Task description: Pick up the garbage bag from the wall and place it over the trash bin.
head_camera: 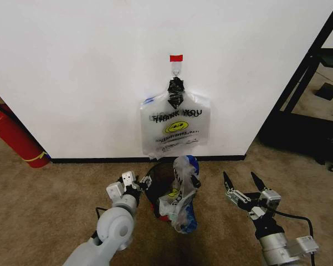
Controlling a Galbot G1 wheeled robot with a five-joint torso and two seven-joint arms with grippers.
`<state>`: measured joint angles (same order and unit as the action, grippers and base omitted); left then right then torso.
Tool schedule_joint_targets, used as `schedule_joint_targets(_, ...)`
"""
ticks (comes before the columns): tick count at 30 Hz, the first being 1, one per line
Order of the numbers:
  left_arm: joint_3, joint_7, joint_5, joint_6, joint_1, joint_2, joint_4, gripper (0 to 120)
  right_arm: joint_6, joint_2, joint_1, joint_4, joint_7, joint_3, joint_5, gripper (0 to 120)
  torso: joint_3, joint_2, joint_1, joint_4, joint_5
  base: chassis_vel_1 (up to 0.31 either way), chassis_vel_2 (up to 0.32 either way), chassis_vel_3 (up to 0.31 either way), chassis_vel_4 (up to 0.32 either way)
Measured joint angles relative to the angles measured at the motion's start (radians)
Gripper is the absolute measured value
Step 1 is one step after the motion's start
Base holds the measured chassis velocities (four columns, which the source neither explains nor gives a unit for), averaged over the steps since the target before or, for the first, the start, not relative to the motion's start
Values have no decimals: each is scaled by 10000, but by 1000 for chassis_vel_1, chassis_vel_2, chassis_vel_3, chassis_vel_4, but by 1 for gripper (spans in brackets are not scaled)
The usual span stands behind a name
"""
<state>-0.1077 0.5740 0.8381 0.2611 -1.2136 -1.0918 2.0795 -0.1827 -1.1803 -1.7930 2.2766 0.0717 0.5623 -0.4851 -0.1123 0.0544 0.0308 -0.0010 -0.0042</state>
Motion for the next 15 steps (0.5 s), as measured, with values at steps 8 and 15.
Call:
schedule_joint_targets(8, 497, -1244, -2684, -407, -283, 667, 1157, 100, 1878, 141, 941, -313, 3054, 989, 250, 100, 0, 0, 0, 1, 2, 0, 0, 0, 0)
schedule_joint_targets(15, 2003, -2348, -5036, -555, 57, 1526, 1211, 100, 3056, 131, 970, -420, 4191, 1365, 231, 100, 0, 0, 0, -1, 2, 0, 0, 0, 0)
